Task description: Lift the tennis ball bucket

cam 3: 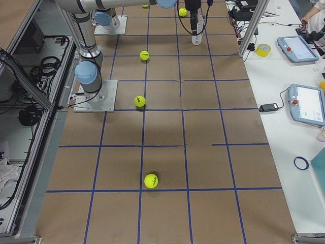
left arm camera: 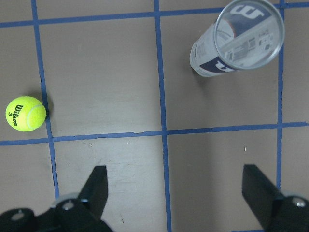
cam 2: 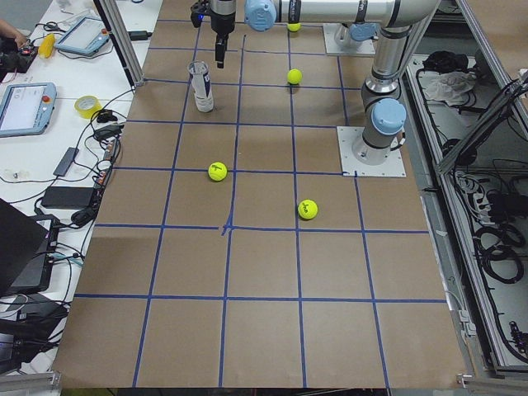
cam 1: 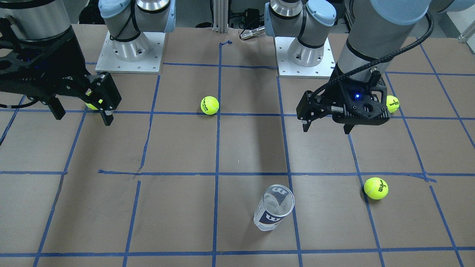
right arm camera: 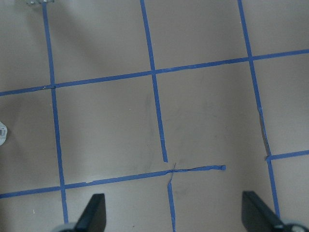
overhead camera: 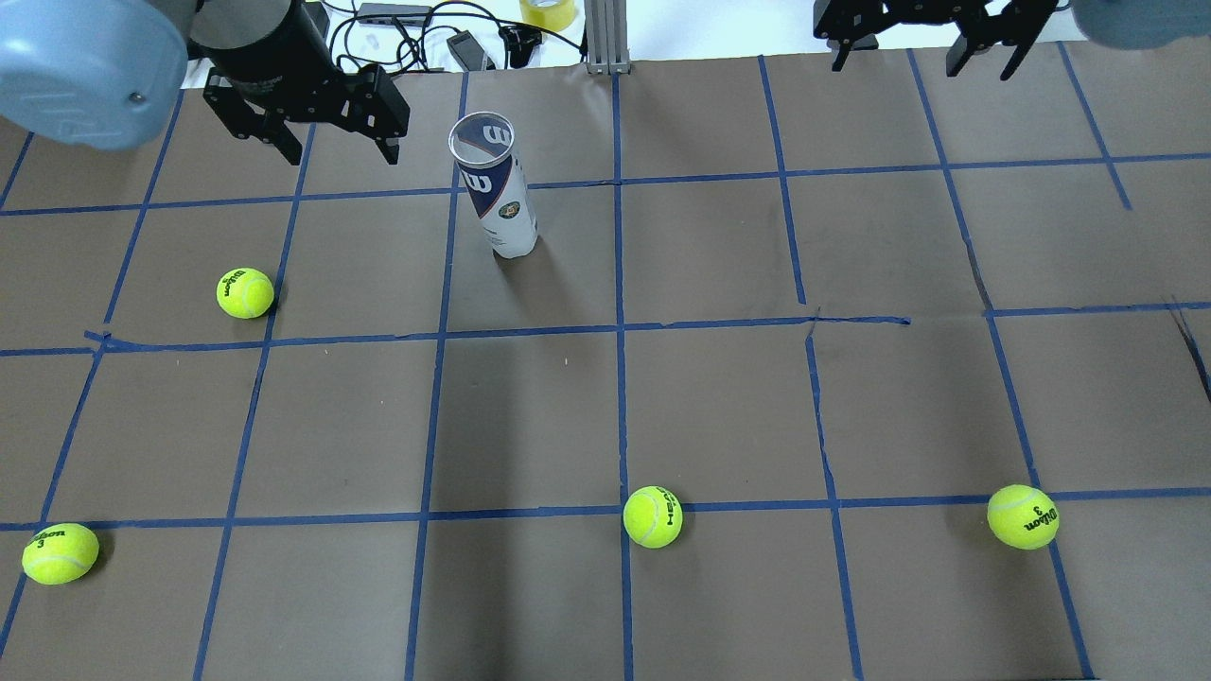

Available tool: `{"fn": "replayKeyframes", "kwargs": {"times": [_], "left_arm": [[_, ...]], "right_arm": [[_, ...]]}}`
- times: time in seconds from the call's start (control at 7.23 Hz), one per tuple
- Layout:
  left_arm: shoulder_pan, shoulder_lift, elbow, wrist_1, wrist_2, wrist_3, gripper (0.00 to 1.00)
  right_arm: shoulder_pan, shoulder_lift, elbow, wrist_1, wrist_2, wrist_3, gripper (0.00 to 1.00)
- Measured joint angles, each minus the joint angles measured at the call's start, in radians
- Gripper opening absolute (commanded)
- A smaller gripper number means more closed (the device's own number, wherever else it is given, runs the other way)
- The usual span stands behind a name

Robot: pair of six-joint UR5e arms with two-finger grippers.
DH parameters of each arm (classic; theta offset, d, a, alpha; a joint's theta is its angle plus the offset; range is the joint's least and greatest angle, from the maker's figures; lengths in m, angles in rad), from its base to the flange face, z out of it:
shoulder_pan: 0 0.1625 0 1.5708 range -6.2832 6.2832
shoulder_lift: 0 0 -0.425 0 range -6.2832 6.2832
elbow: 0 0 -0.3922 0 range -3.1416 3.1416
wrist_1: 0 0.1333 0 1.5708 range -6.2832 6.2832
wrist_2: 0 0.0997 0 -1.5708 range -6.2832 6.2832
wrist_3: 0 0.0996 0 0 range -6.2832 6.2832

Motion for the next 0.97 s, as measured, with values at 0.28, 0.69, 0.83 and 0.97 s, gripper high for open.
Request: {"fn": "replayKeyframes", "kwargs": {"times": [0.28, 0.69, 0.83, 0.97], "left_arm": [[0.017, 0.030, -0.008, -0.028, 0.000, 0.001, 1.00], [0.063, 0.067, -0.010, -0.062, -0.005, 0.035, 1.00], [0.066, 0.081, -0.012, -0.075, -0.006, 0.047, 1.00], [0.065, 0.091, -0.016, -0.082, -0.006, 0.052, 1.00]], "right_arm": [[0.000, -0.001, 0.000, 0.001, -0.002, 0.000, 0.85], [0.000, -0.001, 0.001, -0.002, 0.000, 0.001, 0.91], [0.000, -0.001, 0.001, -0.004, 0.002, 0.001, 0.92], [0.000, -0.001, 0.001, -0.005, 0.002, 0.001, 0.91]]}}
